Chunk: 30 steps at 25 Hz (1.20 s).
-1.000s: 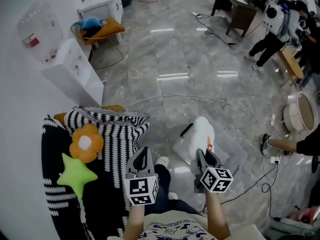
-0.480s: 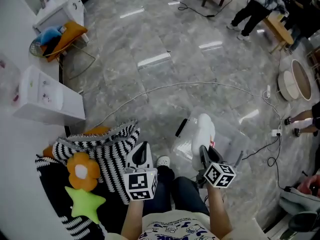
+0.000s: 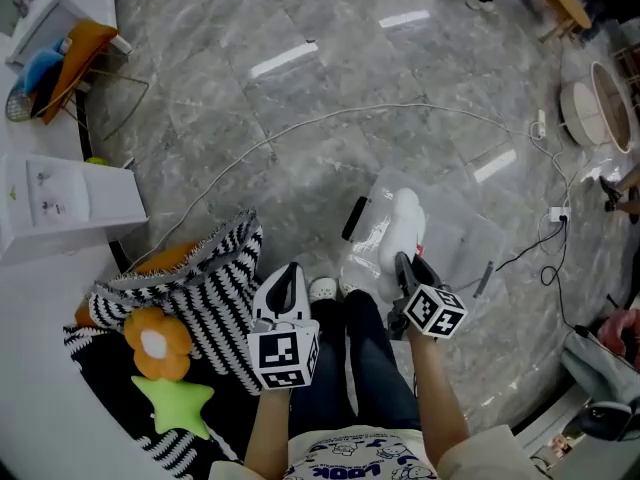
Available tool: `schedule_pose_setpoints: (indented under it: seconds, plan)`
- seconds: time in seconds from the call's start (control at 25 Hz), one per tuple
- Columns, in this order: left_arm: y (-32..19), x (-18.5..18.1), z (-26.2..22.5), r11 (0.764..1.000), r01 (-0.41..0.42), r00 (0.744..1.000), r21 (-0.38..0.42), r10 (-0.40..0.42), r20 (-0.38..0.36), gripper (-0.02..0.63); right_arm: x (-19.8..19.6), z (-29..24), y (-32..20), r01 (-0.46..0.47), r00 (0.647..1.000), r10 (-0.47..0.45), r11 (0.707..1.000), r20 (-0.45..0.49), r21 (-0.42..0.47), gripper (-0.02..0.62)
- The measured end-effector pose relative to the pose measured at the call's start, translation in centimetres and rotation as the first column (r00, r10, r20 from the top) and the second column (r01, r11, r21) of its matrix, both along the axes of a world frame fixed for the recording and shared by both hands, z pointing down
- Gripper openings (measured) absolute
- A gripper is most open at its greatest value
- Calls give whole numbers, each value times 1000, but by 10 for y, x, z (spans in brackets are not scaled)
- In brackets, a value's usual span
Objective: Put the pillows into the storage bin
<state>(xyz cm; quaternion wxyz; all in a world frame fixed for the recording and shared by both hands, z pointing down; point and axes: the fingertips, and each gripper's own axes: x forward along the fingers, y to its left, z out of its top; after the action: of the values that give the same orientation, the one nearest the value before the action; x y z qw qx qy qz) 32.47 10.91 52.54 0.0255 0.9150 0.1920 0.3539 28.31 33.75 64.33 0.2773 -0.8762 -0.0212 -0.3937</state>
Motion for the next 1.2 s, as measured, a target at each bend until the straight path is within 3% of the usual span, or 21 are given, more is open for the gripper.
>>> schedule_pose_setpoints:
  seconds: [0.28, 0.64, 0.96, 1.2]
  plan:
    - [25, 12, 81, 999, -25, 998, 21, 24, 61, 14, 12, 135, 19, -25, 988, 20, 999, 151, 35, 124]
    - [36, -16, 200, 1000, 18, 977, 11, -20, 211, 14, 33, 288, 30, -69, 973, 44, 992, 226, 105, 133]
    - [53, -27, 259, 1000, 20, 962, -22, -13, 273, 14, 36, 373, 22, -44, 962, -4, 985, 274, 167, 166]
    - [54, -20, 272, 998, 63, 960, -30, -53, 275, 14, 32, 391, 17, -59, 964, -9, 967, 266, 248, 203]
